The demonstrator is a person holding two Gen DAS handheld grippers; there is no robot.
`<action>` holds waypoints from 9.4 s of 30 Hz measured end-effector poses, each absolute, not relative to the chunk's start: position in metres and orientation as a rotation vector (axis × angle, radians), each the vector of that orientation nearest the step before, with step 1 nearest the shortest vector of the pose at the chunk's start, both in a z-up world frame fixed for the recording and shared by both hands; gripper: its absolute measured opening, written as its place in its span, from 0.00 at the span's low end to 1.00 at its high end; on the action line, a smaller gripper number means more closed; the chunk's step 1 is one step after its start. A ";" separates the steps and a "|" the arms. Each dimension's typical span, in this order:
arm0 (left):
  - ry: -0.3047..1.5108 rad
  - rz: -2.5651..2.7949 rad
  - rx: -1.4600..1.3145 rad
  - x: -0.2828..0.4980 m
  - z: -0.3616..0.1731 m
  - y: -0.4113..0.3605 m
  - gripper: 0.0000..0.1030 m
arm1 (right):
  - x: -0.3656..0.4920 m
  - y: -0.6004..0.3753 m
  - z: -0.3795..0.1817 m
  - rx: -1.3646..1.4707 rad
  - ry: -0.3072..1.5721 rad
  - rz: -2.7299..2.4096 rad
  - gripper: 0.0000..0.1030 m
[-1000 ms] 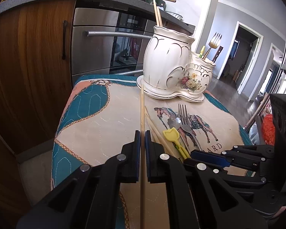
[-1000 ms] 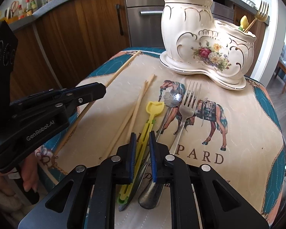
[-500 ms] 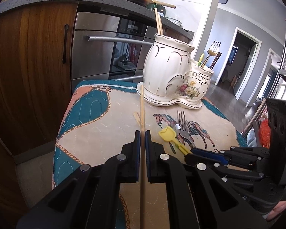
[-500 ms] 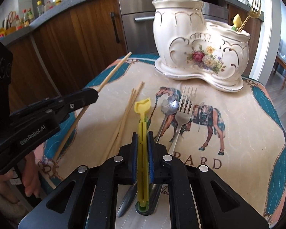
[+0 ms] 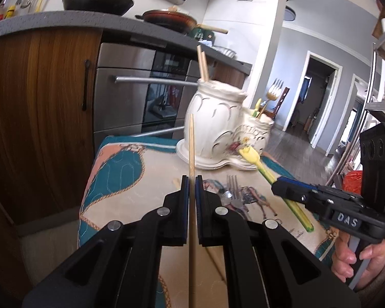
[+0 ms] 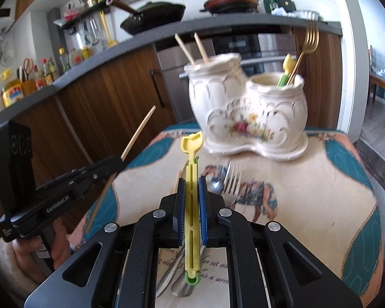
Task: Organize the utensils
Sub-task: 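Lift the chopstick over the tall cup while the right tool carries the yellow utensil over the short cup, then release the chopstick into the tall cup while the right tool drops the yellow utensil, then move both open tools back over the placemat, then grasp a chopstick with the left tool while the right tool grasps the silver fork, then lift the chopstick over the tall cup while the right tool carries the silver fork over the short cup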
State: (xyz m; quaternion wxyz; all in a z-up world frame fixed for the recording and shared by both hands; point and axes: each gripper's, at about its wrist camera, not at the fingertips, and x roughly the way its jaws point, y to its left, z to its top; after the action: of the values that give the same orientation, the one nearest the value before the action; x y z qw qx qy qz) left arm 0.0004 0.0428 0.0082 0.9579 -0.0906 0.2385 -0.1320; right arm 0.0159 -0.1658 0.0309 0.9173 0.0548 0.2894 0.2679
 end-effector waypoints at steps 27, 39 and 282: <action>0.201 -0.448 -0.257 0.170 0.124 0.000 0.05 | 0.153 -0.223 0.105 0.362 0.293 0.518 0.11; 0.169 -0.401 -0.156 0.188 0.110 -0.024 0.05 | 0.177 -0.214 0.084 0.340 0.301 0.474 0.11; 0.161 -0.390 -0.182 0.182 0.110 -0.016 0.06 | 0.170 -0.215 0.092 0.319 0.232 0.410 0.06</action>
State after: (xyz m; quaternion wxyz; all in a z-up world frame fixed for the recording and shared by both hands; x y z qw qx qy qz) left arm 0.1816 -0.0161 0.1102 0.9737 -0.0903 0.0798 -0.1934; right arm 0.1700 -0.2147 0.0921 0.9599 0.1573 0.1142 0.2021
